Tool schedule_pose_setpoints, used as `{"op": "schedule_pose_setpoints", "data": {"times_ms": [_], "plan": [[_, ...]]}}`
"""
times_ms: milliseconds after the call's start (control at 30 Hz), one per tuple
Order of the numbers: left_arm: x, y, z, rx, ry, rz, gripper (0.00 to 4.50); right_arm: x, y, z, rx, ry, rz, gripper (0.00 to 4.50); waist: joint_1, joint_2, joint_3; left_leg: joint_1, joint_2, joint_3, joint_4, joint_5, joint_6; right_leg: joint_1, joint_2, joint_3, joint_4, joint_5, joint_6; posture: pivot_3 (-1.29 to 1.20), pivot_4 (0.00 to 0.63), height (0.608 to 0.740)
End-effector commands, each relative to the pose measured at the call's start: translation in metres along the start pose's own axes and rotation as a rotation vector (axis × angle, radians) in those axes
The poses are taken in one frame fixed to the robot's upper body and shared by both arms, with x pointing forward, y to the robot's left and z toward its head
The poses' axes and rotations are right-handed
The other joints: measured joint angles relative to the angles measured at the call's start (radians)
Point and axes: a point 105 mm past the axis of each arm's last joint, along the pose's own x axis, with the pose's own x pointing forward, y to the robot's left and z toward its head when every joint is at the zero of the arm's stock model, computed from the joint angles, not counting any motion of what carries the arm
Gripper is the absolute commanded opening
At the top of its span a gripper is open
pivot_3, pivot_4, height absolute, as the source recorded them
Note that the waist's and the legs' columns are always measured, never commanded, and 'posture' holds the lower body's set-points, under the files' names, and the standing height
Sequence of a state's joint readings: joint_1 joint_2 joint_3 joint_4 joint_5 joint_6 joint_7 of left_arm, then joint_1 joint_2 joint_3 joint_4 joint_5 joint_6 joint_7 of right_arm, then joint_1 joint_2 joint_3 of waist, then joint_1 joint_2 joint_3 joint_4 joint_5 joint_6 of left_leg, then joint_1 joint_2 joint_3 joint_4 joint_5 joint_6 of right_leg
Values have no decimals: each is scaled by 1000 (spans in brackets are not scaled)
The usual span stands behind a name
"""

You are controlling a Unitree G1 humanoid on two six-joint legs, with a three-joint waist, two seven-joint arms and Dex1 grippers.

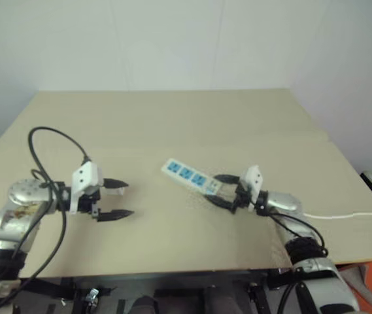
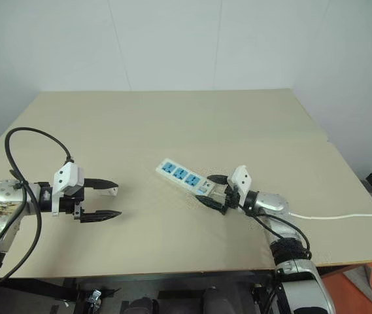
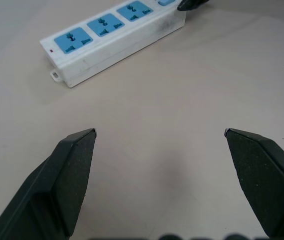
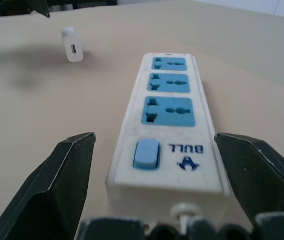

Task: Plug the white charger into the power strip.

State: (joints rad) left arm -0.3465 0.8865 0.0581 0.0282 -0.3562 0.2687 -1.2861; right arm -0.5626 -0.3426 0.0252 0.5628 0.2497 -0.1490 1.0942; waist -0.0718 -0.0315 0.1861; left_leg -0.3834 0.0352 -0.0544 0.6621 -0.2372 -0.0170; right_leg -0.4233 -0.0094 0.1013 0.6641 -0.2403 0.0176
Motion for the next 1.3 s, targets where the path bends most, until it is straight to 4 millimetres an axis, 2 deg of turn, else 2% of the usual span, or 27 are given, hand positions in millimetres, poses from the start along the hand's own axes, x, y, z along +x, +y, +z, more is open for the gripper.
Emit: {"op": "schedule_pose_setpoints", "data": {"times_ms": [33,400,833,1300], "plan": [[-7,3,10,35,-12,19,4500,1,0,4,-7,-10,4,4457,1,0,0,0,0,0,0,0,0,0,0,0,0,0,0,0,150,740],[-3,3,9,42,-3,9,4500,4,-6,-10,-33,25,-101,4457,0,0,0,0,0,0,0,0,0,0,0,0,0,0,0,0,150,740],[-2,2,6,39,2,4,4500,-1,1,-23,-47,54,-144,4457,2,0,0,1,0,0,0,0,0,1,0,0,0,0,0,0,150,740],[2,2,8,38,-8,-15,4500,-13,-4,-10,-14,52,-147,4457,2,0,0,0,0,0,0,0,0,0,0,0,0,0,0,0,150,740]]}}
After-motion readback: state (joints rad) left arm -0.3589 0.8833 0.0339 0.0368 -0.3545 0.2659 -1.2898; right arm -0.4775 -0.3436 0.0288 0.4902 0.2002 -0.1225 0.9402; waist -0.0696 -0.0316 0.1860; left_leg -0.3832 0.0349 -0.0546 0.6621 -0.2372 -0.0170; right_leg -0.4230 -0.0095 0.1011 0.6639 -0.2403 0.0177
